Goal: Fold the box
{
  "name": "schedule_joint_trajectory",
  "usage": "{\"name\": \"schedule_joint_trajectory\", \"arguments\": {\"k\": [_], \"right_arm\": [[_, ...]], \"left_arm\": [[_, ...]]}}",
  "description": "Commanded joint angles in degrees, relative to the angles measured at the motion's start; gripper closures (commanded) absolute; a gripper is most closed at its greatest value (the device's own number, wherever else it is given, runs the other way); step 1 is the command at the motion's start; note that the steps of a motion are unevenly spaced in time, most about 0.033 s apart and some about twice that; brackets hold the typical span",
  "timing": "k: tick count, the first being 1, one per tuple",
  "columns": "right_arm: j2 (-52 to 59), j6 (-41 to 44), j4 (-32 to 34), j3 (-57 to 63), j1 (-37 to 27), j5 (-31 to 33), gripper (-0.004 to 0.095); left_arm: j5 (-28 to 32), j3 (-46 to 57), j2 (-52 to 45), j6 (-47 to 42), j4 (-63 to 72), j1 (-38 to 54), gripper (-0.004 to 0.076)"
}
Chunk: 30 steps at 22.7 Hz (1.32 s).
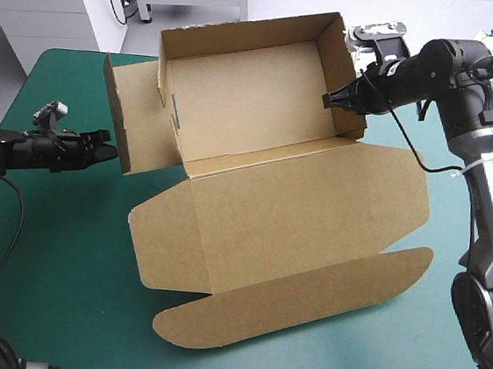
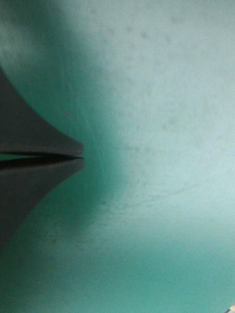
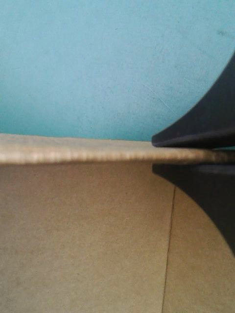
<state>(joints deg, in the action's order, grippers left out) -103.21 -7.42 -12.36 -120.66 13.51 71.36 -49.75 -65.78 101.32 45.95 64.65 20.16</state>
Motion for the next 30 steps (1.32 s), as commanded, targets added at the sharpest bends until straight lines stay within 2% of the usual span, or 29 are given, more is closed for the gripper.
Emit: {"name": "schedule_joint_trajectory", "arguments": {"k": [1, 4, 10, 14, 18, 24, 30], "right_arm": [[3.09, 0.4, -4.27, -2.17, -0.24, 0.35, 0.0926], [3.09, 0.4, -6.71, -2.31, -0.24, 0.35, 0.0926], [3.19, 0.66, -6.71, -2.31, -0.24, 0.35, 0.0926], [3.19, 0.66, -5.54, -2.31, -0.24, 0.25, 0.0926], [3.19, 1.31, -1.0, -2.31, -0.24, 0.25, 0.0926], [3.08, 3.49, 5.07, -2.31, -0.24, 0.25, 0.0926], [3.08, 3.69, 5.4, -2.31, -0.24, 0.25, 0.0926]], "left_arm": [[-1.36, -3.86, -2.48, 0.27, 3.22, -3.12, 0.0733], [-2.05, -6.19, -2.48, 0.16, 2.68, -5.39, 0.0733], [-3.53, -10.27, -2.48, -1.86, 3.04, -6.8, 0.0732], [-8.53, -14.66, -2.48, -3.75, 3.17, -6.8, 0.0733], [-14.11, -20.12, -2.97, -5.93, 6.38, -6.9, 0.0733], [-14.78, -20.97, -7.07, -6.8, 6.56, -10.45, 0.0733], [-12.85, -20.97, -11.14, -6.42, 5.96, -15.78, 0.0732]]}}
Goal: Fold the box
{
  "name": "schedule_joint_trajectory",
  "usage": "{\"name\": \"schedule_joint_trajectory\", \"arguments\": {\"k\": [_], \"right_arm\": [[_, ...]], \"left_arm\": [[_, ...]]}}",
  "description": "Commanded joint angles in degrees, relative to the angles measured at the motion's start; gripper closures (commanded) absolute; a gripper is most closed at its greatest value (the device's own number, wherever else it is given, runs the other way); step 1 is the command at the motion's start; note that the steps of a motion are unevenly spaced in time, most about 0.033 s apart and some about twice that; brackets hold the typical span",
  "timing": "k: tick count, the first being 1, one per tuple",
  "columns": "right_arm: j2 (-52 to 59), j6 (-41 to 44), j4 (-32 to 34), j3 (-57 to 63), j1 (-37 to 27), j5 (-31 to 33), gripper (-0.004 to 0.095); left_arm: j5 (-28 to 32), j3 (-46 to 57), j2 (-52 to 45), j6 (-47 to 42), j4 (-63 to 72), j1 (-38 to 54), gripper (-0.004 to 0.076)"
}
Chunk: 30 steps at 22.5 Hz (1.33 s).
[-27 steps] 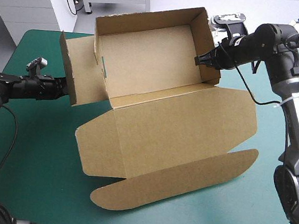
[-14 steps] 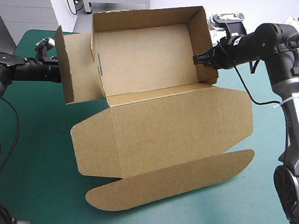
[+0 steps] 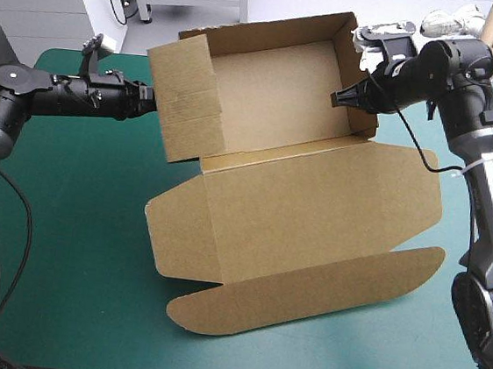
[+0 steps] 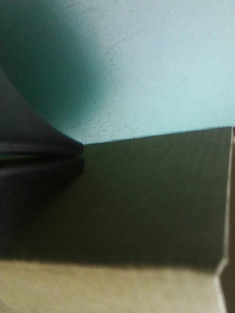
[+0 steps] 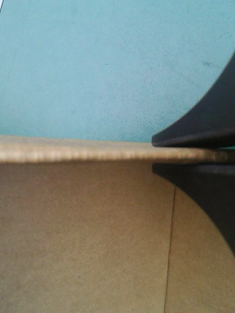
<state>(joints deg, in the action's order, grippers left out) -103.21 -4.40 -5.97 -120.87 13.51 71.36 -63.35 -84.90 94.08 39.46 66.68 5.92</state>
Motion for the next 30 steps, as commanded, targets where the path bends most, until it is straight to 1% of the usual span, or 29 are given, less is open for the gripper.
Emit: {"name": "schedule_joint_trajectory", "arguments": {"k": [1, 3, 8, 9, 11, 12, 13, 15, 17, 22, 30], "right_arm": [[3.08, 0.81, -0.99, -2.11, -0.24, 0.25, 0.0926], [3.08, 0.81, -0.99, -2.11, -0.24, 0.25, 0.0926], [3.08, 0.81, -0.91, -1.99, -0.24, 0.25, 0.0926], [3.08, 0.81, -0.91, -1.99, -0.24, 0.25, 0.0926], [2.98, 0.7, -0.73, -1.99, -0.24, 0.25, 0.0926], [2.98, 0.7, -0.73, -1.99, -0.24, 0.25, 0.0926], [2.98, 0.7, -0.64, -1.99, -0.24, 0.25, 0.0926], [2.98, 0.7, 0.3, -1.99, -0.24, 0.25, 0.0926], [2.98, 0.7, 0.54, -1.99, -0.24, 0.25, 0.0926], [2.98, 0.7, 0.54, -1.99, -0.24, 0.25, 0.0926], [2.98, 0.7, 0.69, -1.99, -0.24, 0.25, 0.0926]], "left_arm": [[0.48, -1.85, -4.14, 0.06, 3.93, -1.79, 0.0732], [-0.48, -1.85, -4.24, 0.06, 4.02, -1.79, 0.0732], [-0.61, -1.85, -4.24, -0.18, 3.32, -1.79, 0.0728], [-0.61, -1.85, -4.24, -0.18, 3.4, -1.79, 0.0722], [-0.71, -1.85, -4.35, -0.18, 3.4, -1.79, 0.068], [-0.68, -1.85, -4.35, -0.18, 3.4, -1.79, 0.0612], [-0.68, -1.99, -4.35, -0.33, 3.43, -1.79, 0.0565], [-0.68, -2.97, -4.35, -2.33, 3.85, -1.59, 0.0379], [-1.15, -4.27, -4.35, -3.21, 3.85, -1.59, 0.0296], [-2.52, -6.48, -4.35, -5.23, 4.22, -1.59, 0.0288], [-3.67, -6.5, -4.35, -5.47, 4.59, -1.59, 0.029]]}}
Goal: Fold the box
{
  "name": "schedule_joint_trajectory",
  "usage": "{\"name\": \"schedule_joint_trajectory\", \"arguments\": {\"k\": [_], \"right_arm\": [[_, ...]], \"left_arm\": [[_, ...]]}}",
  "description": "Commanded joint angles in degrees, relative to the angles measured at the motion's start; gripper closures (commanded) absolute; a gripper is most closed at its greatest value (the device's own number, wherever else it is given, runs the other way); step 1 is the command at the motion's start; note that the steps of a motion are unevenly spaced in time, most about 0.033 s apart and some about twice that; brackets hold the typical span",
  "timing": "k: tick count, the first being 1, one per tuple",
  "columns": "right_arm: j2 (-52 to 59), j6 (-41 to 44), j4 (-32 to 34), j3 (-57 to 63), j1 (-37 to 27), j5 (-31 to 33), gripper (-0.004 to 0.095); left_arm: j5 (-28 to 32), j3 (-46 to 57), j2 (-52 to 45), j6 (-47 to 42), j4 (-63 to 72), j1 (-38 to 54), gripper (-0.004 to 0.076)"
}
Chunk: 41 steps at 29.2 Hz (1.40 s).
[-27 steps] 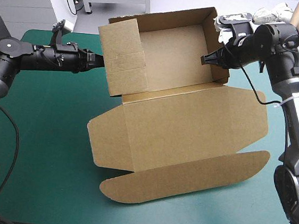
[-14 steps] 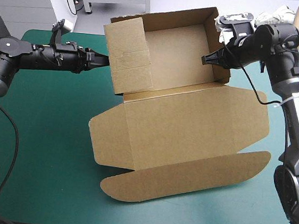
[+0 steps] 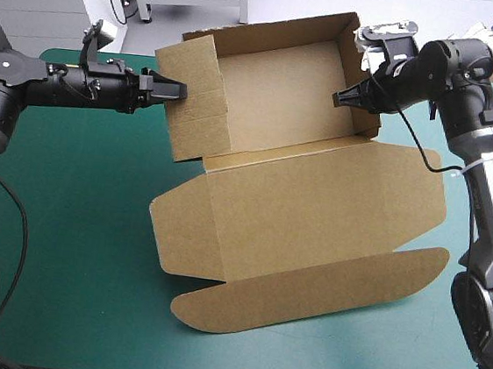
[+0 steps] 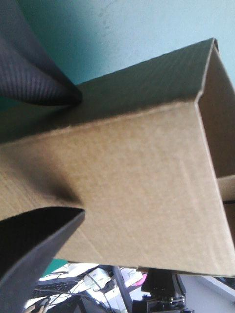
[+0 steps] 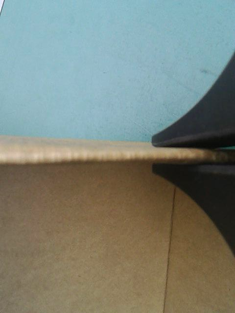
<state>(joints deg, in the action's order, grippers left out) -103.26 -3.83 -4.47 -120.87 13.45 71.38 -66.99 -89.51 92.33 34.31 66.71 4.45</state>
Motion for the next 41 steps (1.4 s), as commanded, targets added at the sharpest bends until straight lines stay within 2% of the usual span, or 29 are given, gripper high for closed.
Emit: {"name": "schedule_joint_trajectory", "arguments": {"k": [1, 9, 18, 23, 31, 37, 41], "right_arm": [[3.03, 0.13, -0.81, -1.99, -0.19, 0.23, 0.0926], [3.03, 0.48, -0.93, -1.99, -0.09, 0.23, 0.0925], [3.03, 1.97, -0.23, -1.99, 0.6, -0.11, 0.092], [3.03, 3.24, 5.42, -2.1, 3.31, -0.14, 0.092], [3.03, 3.34, 6.04, -2.1, 3.87, 0.26, 0.092], [3.03, 3.34, 6.04, -2.1, 3.87, 0.24, 0.092], [3.03, 3.34, 6.04, -2.1, 3.87, 0.24, 0.0921]], "left_arm": [[0.08, -1.9, -2.6, -0.32, 4.56, -0.12, 0.029], [0.89, -2.0, -2.5, -1.81, 7.55, -0.8, 0.0339], [9.8, -10.86, -2.59, -22.32, -23.8, -12.75, 0.0338], [11.9, -13.52, -2.59, -33.58, -35.89, -18.48, 0.0338], [10.79, -16.58, -2.59, -34.31, -37.18, -21.84, 0.0338], [6.03, -17.05, -2.59, -34.73, -42.55, -21.84, 0.0338], [5.19, -17.05, -2.49, -34.98, -46.2, -21.84, 0.0337]]}}
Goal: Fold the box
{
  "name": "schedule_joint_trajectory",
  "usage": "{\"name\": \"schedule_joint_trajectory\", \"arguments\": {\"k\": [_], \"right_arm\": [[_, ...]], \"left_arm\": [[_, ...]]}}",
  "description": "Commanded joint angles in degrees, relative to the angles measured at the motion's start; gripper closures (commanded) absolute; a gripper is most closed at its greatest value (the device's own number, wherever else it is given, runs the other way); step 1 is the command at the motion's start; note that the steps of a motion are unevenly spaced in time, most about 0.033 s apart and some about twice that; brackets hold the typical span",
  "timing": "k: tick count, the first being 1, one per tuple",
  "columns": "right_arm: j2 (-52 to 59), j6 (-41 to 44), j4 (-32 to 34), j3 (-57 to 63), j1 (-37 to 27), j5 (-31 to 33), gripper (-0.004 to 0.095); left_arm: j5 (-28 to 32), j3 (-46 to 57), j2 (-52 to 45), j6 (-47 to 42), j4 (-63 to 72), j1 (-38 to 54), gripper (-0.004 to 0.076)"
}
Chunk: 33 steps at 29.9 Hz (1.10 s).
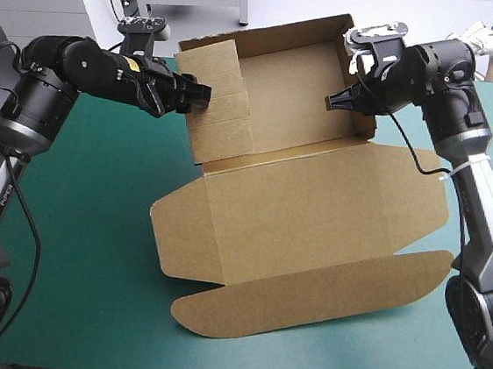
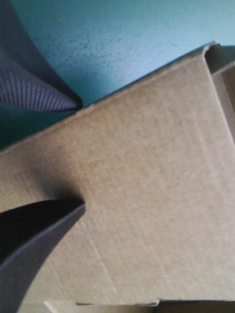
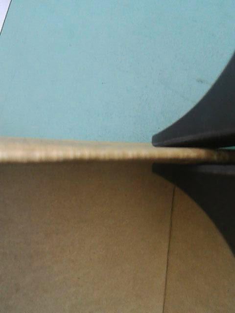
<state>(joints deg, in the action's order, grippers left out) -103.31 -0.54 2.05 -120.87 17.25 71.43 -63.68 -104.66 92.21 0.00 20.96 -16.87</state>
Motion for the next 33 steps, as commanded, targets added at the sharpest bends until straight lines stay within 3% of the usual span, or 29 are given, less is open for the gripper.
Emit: {"name": "schedule_joint_trajectory", "arguments": {"k": [1, 10, 26, 33], "right_arm": [[3.07, 0.05, -0.48, -2.1, 0.07, 0.19, 0.0921], [3.07, 0.54, -0.73, -2.1, 0.07, 0.19, 0.0922], [4.3, 1.84, 0.41, -2.1, 4.79, -0.41, 0.0921], [5.03, 2.37, 0.65, -2.1, 6.4, -0.4, 0.092]], "left_arm": [[2.16, -1.91, -2.37, -0.67, -0.53, -0.52, 0.0337], [1.75, -1.91, -1.37, -5.58, -2.64, -0.52, 0.0202], [1.69, -1.91, -0.8, -6.34, 0.57, -0.52, 0.0209], [-1.53, -1.91, 1.39, -7.67, -0.52, -0.52, 0.0209]]}}
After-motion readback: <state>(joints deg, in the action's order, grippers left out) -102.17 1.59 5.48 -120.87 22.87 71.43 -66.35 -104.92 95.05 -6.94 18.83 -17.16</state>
